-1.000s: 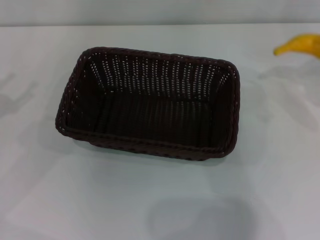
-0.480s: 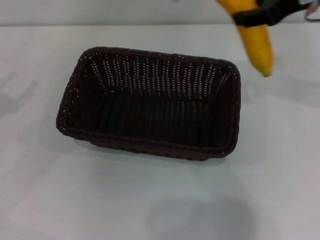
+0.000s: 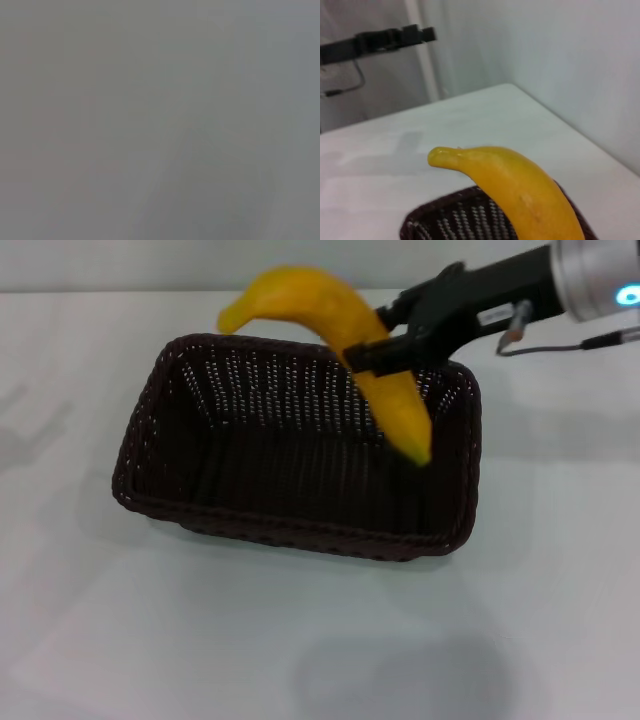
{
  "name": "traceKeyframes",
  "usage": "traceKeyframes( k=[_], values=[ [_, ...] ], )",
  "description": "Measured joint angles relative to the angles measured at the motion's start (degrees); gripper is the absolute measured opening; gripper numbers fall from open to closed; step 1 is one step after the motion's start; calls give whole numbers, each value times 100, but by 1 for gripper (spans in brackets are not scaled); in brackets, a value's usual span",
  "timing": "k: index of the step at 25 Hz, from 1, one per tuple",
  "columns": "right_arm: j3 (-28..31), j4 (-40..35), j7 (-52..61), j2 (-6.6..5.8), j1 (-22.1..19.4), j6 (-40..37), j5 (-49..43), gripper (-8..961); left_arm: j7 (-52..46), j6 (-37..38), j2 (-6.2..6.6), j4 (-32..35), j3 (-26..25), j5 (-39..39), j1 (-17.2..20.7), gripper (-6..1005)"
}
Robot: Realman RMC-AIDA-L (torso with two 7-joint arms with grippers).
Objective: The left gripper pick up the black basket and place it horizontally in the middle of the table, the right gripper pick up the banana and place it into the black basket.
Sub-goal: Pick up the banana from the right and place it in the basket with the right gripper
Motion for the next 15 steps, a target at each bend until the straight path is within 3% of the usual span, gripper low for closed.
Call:
traceKeyframes(
  k=[7,15],
  values=[
    [-118,-896,-647,8,-1,-382,446,627,27,-4,4,-7,-2,1,45,832],
    [504,-903,-1694,-25,-602,-248,1014,652,80,-5,-36,10,-2,-41,198,832]
  ],
)
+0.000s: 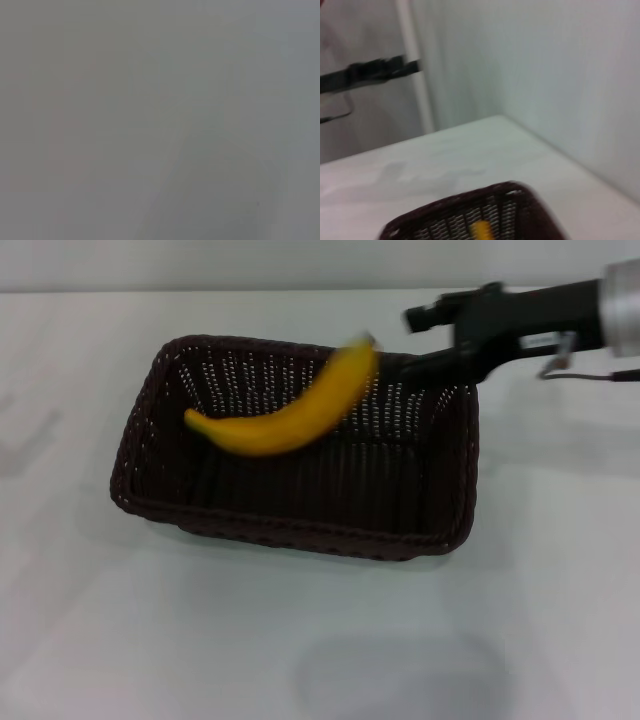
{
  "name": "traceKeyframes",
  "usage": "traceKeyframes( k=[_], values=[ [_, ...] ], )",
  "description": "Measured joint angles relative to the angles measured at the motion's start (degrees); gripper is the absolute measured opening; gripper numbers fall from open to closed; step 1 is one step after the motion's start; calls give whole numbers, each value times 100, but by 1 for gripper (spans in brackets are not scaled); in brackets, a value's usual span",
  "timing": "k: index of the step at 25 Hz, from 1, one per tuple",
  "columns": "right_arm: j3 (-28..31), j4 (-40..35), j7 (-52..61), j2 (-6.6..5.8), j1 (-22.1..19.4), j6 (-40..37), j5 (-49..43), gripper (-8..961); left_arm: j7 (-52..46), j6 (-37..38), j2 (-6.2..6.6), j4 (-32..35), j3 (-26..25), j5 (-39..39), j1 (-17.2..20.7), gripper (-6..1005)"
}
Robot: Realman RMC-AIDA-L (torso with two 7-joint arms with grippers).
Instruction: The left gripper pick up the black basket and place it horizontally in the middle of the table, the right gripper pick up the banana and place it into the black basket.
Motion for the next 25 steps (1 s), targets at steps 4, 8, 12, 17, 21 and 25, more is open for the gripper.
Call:
traceKeyframes(
  k=[4,8,12,17,21,25],
  values=[
    [872,-107,-591,7,-406,-40,247,717,209,0,-28,-6,-5,-186,119,832],
    [1857,-748,-1641,9,-761,-277,914,801,646,-36,-155,-67,-240,-327,192,832],
    [2653,-1761,-3040,-7,-1001,-550,2019,793,1151,-44,-298,-347,-786,-334,186,832],
    [3306,-3395,-4966,-13,-1013,-1016,3521,793,1949,-57,-430,-724,-1117,-428,195,832],
    [3345,-3844,-5865,-5,-1035,-1420,4232,794,2448,-60,-508,-941,-1183,-738,224,832],
    [3340,-4094,-6550,2,-988,-1524,4565,794,3081,-110,-518,-1348,-1189,-953,247,832]
  ],
)
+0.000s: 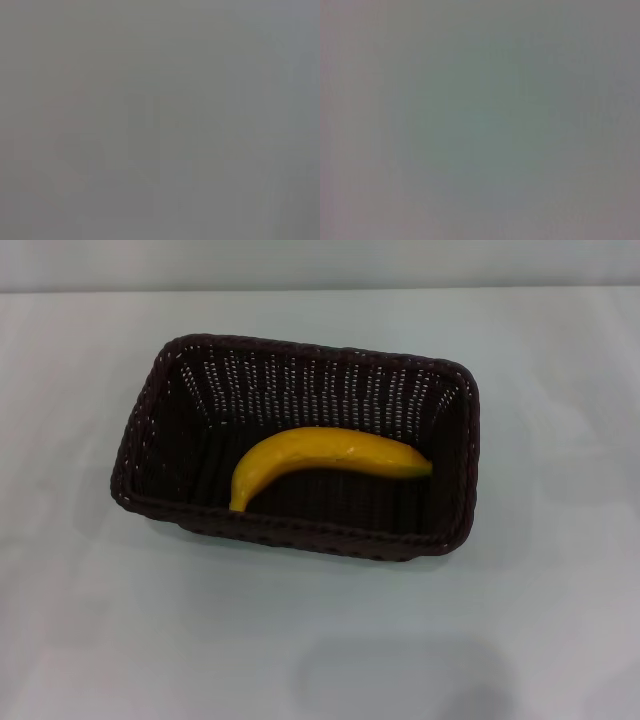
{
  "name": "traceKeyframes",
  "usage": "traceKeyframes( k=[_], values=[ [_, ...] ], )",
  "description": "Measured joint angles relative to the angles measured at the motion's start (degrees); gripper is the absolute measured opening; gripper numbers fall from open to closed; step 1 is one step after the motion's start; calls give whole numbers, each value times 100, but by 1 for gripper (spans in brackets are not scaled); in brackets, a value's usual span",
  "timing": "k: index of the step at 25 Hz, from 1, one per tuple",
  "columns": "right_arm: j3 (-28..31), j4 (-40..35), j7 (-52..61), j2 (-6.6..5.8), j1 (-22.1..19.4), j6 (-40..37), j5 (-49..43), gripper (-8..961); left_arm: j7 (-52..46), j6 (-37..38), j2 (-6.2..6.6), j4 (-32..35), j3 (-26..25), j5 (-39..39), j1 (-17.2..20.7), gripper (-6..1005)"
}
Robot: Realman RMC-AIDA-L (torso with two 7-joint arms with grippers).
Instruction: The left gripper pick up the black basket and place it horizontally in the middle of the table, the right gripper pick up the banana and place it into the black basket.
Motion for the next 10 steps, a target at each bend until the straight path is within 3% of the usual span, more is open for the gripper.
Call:
traceKeyframes(
  k=[5,10],
  values=[
    [-147,-103,-436,32,49,35,31,793,740,-211,-9,-487,-6,-352,37,832],
    [-208,-563,-561,36,39,256,41,793,951,-410,-3,-533,-7,-665,51,832]
  ],
)
